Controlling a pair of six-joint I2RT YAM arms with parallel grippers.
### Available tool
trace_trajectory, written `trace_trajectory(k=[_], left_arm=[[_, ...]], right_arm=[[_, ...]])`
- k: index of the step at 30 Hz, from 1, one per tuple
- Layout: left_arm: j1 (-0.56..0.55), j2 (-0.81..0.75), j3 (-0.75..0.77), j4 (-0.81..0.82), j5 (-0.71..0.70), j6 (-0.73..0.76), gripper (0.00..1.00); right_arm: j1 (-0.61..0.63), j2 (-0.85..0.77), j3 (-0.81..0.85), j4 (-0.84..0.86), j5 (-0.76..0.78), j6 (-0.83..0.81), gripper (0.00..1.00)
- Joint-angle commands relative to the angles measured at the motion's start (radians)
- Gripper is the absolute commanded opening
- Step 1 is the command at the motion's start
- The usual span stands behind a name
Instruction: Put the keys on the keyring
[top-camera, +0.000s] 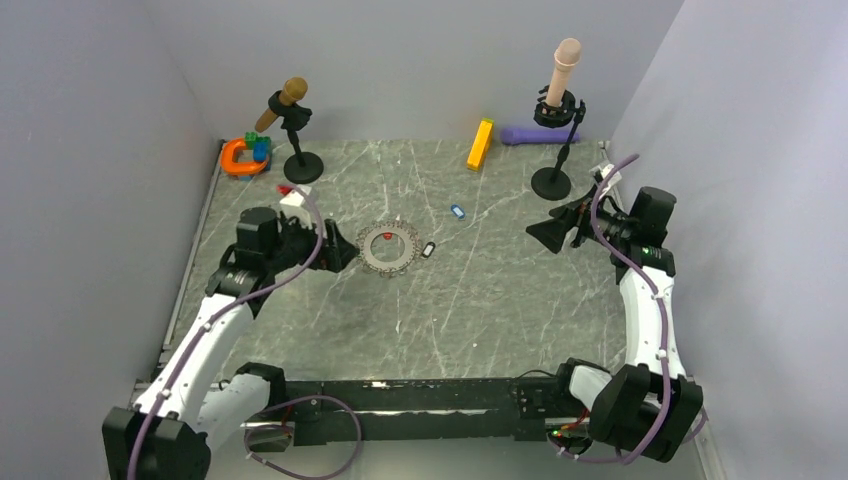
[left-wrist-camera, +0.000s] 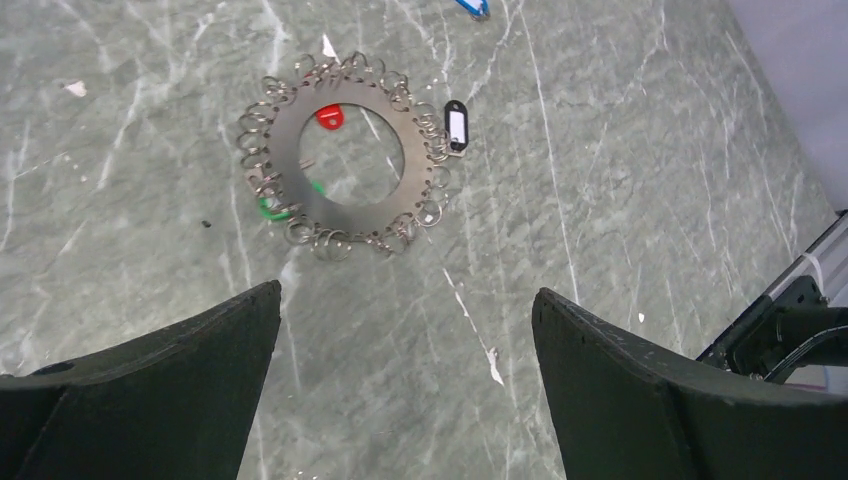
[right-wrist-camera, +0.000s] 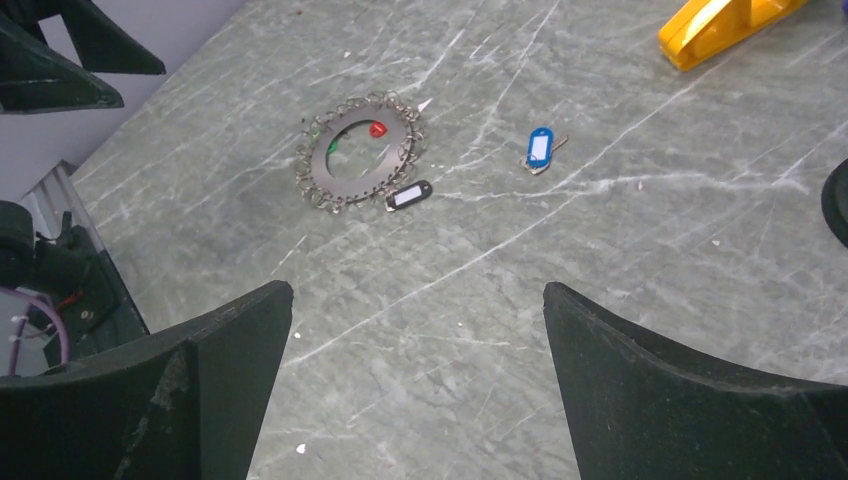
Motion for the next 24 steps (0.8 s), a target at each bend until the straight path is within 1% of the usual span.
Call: trace_trajectory(k=[1, 4, 6, 9, 12, 16, 19, 21, 24], left_arm=[[-0.107, 0.077, 0.107, -0.029, -0.148, 0.002, 0.99], [-0.175, 0.159, 0.152, -0.041, -0.24, -0.008, 0.99], [-0.22, 0.226, 0.191, -0.061, -0.31, -0.031, 0.96], [-0.282, 0.347, 0.272, -0.102, -0.383, -0.043, 0.95], [-0.324, 0.441, 0.336, -0.118, -0.398, -0.039, 0.95], [-0.353, 0.574, 0.419, -0.113, -0.376, -0.033, 0.91], [-0.364, 0.684, 0.499, -0.133, -0.363, -0.034, 0.88], [-0.365, 0.744, 0.549, -0.148, -0.354, -0.04, 0.84], [-0.365, 0.797, 0.602, -0.156, -0.375, -0.035, 0.82]], right_arm=[[0.002, 0.006, -0.009, 0.04, -0.041, -0.066, 1.0], [0.004, 0.003, -0.019, 0.026, -0.035, -0.085, 1.0], [0.007, 0.002, -0.006, -0.011, -0.015, -0.108, 1.0], [0.011, 0.01, 0.021, -0.069, 0.006, -0.135, 1.0], [0.014, 0.025, 0.04, -0.102, 0.013, -0.154, 1.0], [0.029, 0.035, 0.049, -0.123, 0.031, -0.165, 1.0], [0.039, 0.036, 0.051, -0.129, 0.033, -0.171, 1.0], [0.043, 0.035, 0.052, -0.132, 0.033, -0.173, 1.0], [0.045, 0.035, 0.053, -0.137, 0.039, -0.178, 1.0]])
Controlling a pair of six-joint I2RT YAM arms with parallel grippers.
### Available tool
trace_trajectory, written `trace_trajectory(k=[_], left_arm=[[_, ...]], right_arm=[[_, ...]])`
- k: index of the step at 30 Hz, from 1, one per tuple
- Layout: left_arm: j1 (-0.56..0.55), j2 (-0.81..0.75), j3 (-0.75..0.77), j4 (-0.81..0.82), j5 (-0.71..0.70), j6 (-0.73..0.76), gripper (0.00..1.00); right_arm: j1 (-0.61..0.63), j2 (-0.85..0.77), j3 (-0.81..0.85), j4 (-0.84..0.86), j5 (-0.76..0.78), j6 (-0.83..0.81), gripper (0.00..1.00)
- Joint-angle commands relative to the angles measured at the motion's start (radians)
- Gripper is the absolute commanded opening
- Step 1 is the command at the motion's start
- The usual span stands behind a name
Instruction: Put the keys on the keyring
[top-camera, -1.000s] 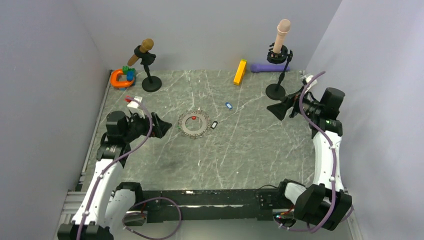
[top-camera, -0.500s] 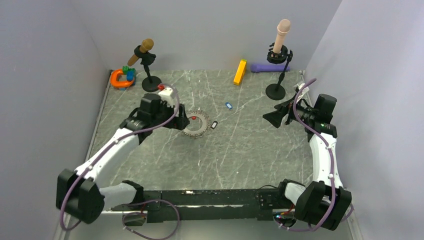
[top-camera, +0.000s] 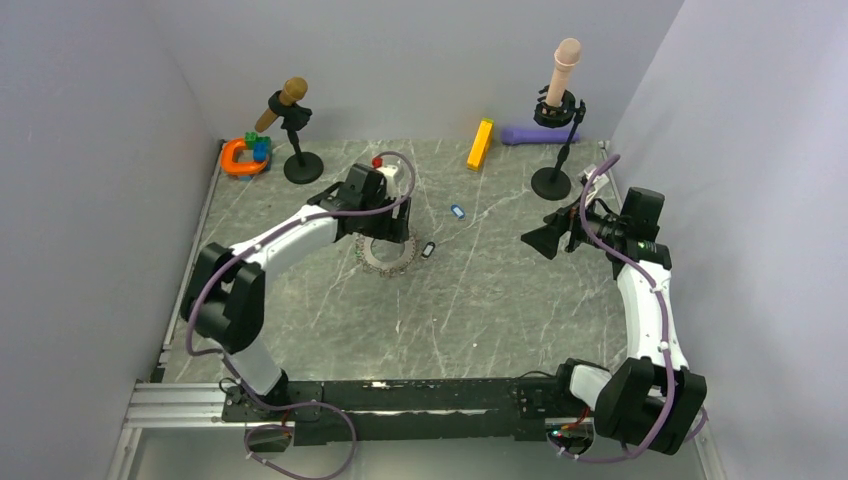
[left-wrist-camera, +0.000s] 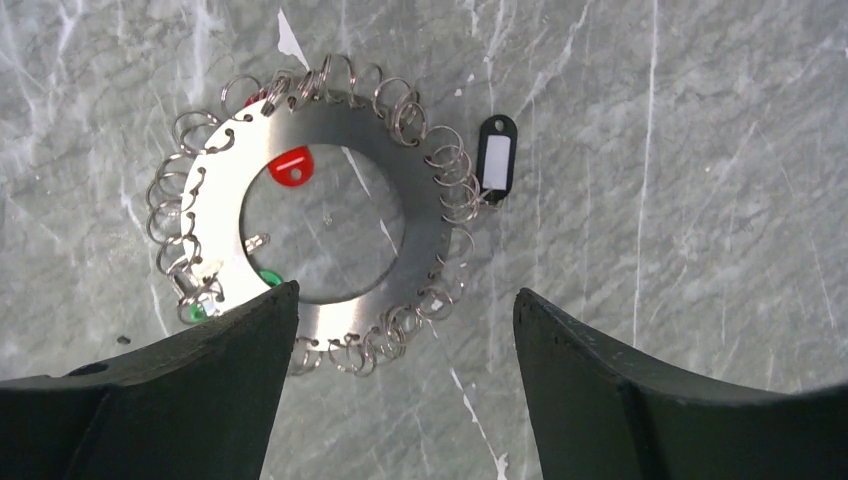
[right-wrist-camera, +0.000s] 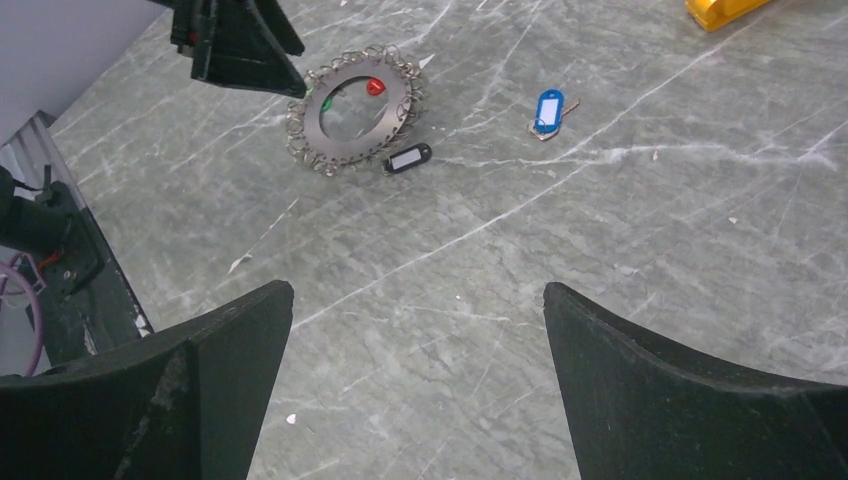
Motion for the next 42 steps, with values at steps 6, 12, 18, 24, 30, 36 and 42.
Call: trace_trajectory(k=[6, 12, 18, 24, 30, 36, 42], left_arm=[[-0.005, 0.148, 0.197, -0.13, 0.065, 0.094, 0.57], [-0.003, 0.176, 0.24, -0.142, 0.133, 0.148, 0.56], [0.019, 0.274, 0.407, -0.144, 0.22, 0.121, 0.58], [0.009, 0.327, 0.485, -0.172, 0.223, 0.1, 0.57], [0.028, 0.217, 0.437, -0.126, 0.308, 0.113, 0.58], [0.126, -0.169, 0.096, -0.008, 0.284, 0.154, 0.63], [0.258, -0.506, -0.189, -0.004, 0.119, 0.22, 0.89]], right_arm=[[0.014, -0.003, 0.051, -0.02, 0.007, -0.04, 1.0], [0.027, 0.0, 0.05, -0.022, 0.016, -0.047, 1.0], [0.041, -0.002, 0.045, -0.015, 0.025, -0.046, 1.0], [0.055, -0.006, 0.041, -0.011, 0.056, -0.058, 1.0], [0.222, 0.076, 0.069, -0.065, 0.199, -0.265, 1.0], [0.357, 0.305, 0.286, -0.214, 0.281, -0.603, 0.94], [0.503, 0.711, 0.654, -0.243, 0.588, -0.246, 0.72]])
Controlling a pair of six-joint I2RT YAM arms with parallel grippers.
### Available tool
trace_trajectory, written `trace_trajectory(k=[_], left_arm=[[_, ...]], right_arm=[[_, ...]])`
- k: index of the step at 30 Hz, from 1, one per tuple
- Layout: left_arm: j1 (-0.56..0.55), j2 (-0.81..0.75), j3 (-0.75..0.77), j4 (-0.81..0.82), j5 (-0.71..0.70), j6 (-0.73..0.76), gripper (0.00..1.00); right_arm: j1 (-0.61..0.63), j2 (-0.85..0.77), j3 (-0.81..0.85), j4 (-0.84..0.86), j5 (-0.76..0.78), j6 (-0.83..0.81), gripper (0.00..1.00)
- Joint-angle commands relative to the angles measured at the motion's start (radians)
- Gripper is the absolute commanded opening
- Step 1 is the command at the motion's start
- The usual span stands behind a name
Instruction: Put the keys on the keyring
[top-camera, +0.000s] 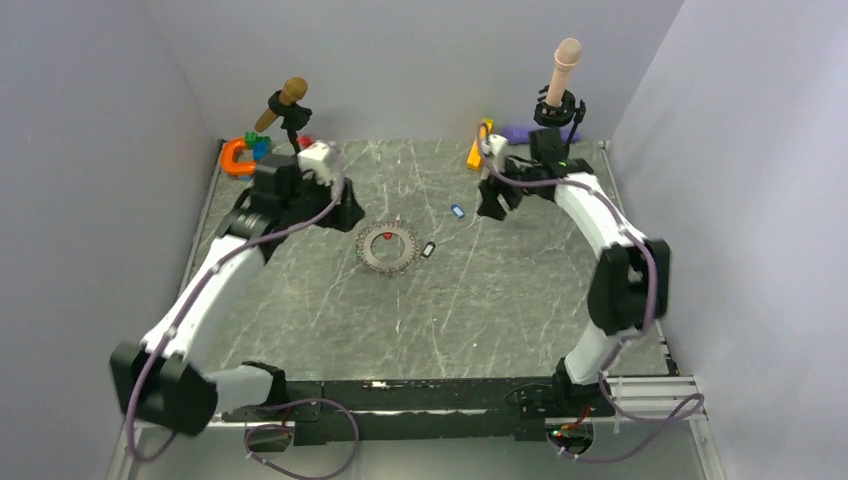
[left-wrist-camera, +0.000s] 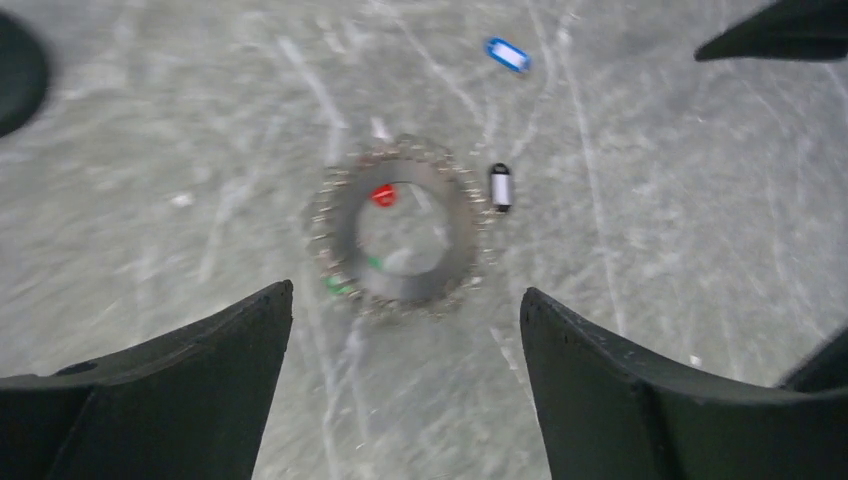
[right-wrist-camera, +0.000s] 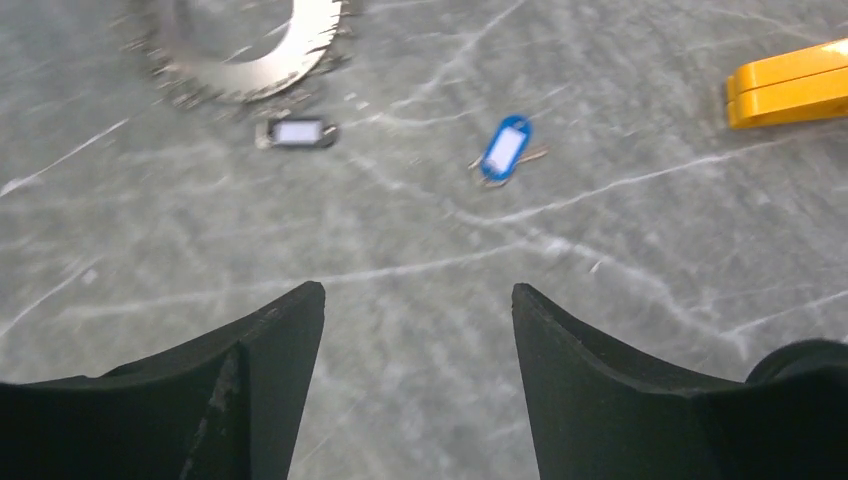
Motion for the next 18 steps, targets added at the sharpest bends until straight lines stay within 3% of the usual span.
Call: trace_trajectory(k=[1, 4, 7, 11, 18], left_arm=[[0.05, -0.22, -0.191, 0.082, -0.173, 0.062, 0.97], [0.06, -0.367, -0.345, 0.165, -0.279, 0.061, 0.99], [0.06, -0.425, -0.356, 0.16, -0.341, 0.1, 0.99], [0.062, -0.422, -0.322, 0.135, -0.272, 0.1, 0.99], [0.062, -0.442, -0.325, 0.139, -0.227, 0.1, 0.99]], right_arm=[[0.107, 0.241, 0.236, -0.023, 0.265, 0.267, 0.71], [0.165, 0.315, 0.269, 0.053, 0.405, 0.434, 0.69], [0.21, 0.391, 0.301, 0.072, 0.53, 0.554, 0.53], [0.242, 0.513, 0.413, 0.001, 0.599, 0.607, 0.48], [0.268, 0.586, 0.476, 0.007, 0.702, 0.624, 0.44]])
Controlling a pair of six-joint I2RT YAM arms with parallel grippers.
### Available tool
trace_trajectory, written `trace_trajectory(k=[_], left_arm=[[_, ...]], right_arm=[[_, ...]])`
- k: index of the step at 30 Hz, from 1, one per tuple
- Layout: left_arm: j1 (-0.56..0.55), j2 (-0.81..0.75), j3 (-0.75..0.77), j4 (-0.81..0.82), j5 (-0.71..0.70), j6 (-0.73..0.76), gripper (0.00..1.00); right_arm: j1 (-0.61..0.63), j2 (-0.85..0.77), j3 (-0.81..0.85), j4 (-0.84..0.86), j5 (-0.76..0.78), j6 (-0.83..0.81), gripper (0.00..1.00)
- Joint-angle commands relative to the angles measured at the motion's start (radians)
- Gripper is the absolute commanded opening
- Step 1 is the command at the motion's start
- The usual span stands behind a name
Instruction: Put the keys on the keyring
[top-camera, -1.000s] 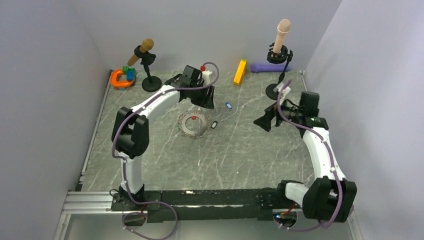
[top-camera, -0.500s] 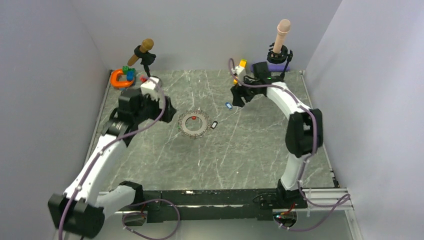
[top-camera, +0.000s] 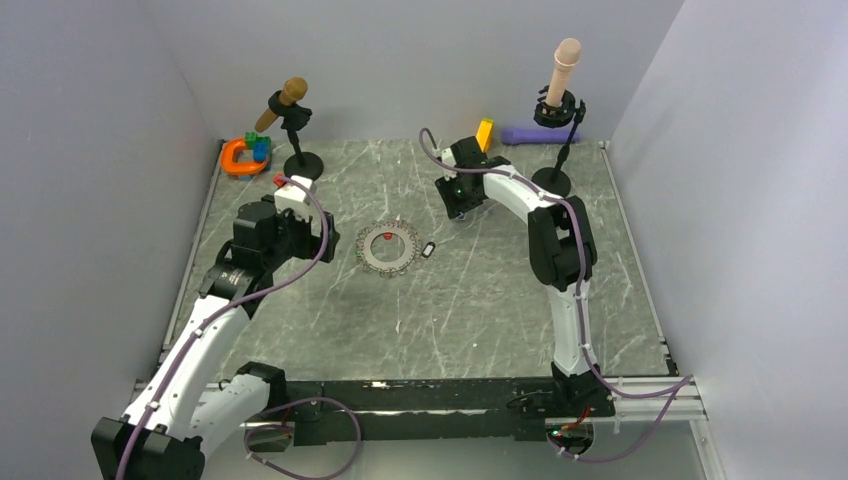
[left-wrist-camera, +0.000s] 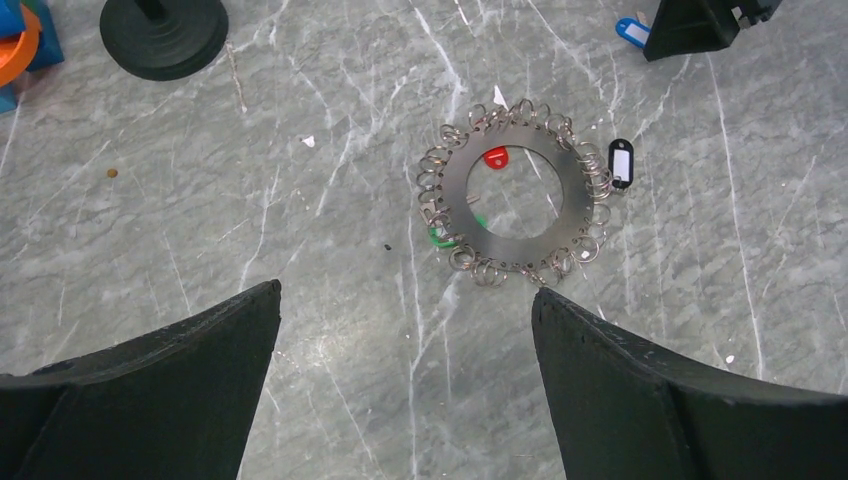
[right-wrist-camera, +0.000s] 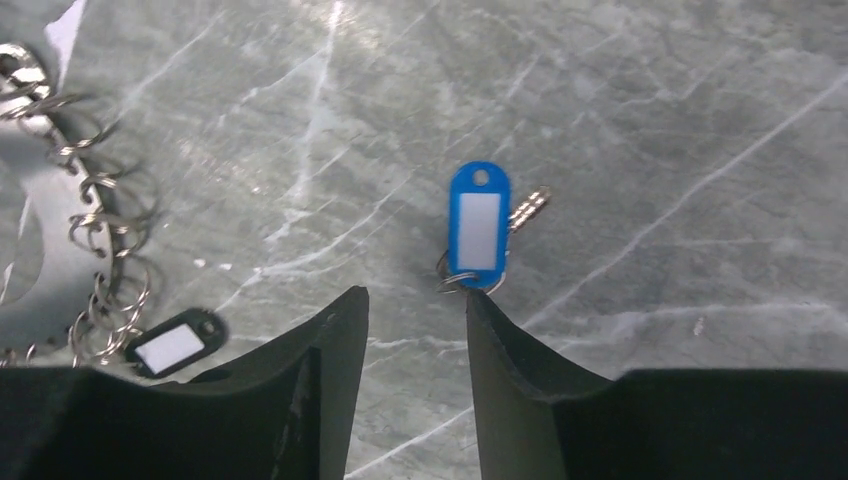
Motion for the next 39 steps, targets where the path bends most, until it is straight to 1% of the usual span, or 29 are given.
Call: trace_trajectory(k=[1, 3, 7, 19, 22, 23, 27, 29, 33, 37, 39], left_arm=[[0.002, -0.03, 0.034, 0.036, 0.035, 0.02, 0.99], [0.002, -0.033, 0.031, 0.038, 0.042, 0.02, 0.99], [0.002, -0.033, 0.032, 0.038, 0.048, 0.02, 0.99], [0.002, -0.03, 0.028, 0.043, 0.048, 0.02, 0.99], [0.002, -0.03, 0.027, 0.043, 0.049, 0.02, 1.0], [0.002, -0.03, 0.027, 0.042, 0.048, 0.02, 0.99], [0.002, -0.031, 0.028, 0.043, 0.052, 0.018, 1.0], [0.001, -0.031, 0.028, 0.044, 0.055, 0.018, 1.0], [0.001, -0.033, 0.028, 0.045, 0.056, 0.018, 0.99], [0.002, -0.034, 0.026, 0.046, 0.059, 0.018, 0.99], [0.002, -0.035, 0.026, 0.046, 0.059, 0.017, 0.99]], right_arm=[[0.007, 0.02, 0.067, -0.009, 0.122, 0.057, 0.42], [0.012, 0.036, 0.076, -0.017, 0.148, 0.054, 0.4], [0.018, 0.038, 0.059, -0.011, 0.146, 0.051, 0.36], [0.02, 0.072, 0.073, -0.012, 0.139, 0.059, 0.34], [0.02, 0.074, 0.072, -0.013, 0.144, 0.054, 0.29], [0.019, 0.072, 0.069, -0.012, 0.146, 0.054, 0.26], [0.02, 0.054, 0.049, -0.005, 0.158, 0.046, 0.17], [0.019, 0.043, 0.039, -0.003, 0.161, 0.041, 0.15], [0.021, 0.017, 0.026, -0.001, 0.166, 0.032, 0.15], [0.02, 0.006, 0.022, -0.007, 0.165, 0.025, 0.25], [0.02, 0.006, 0.021, -0.01, 0.164, 0.024, 0.27]])
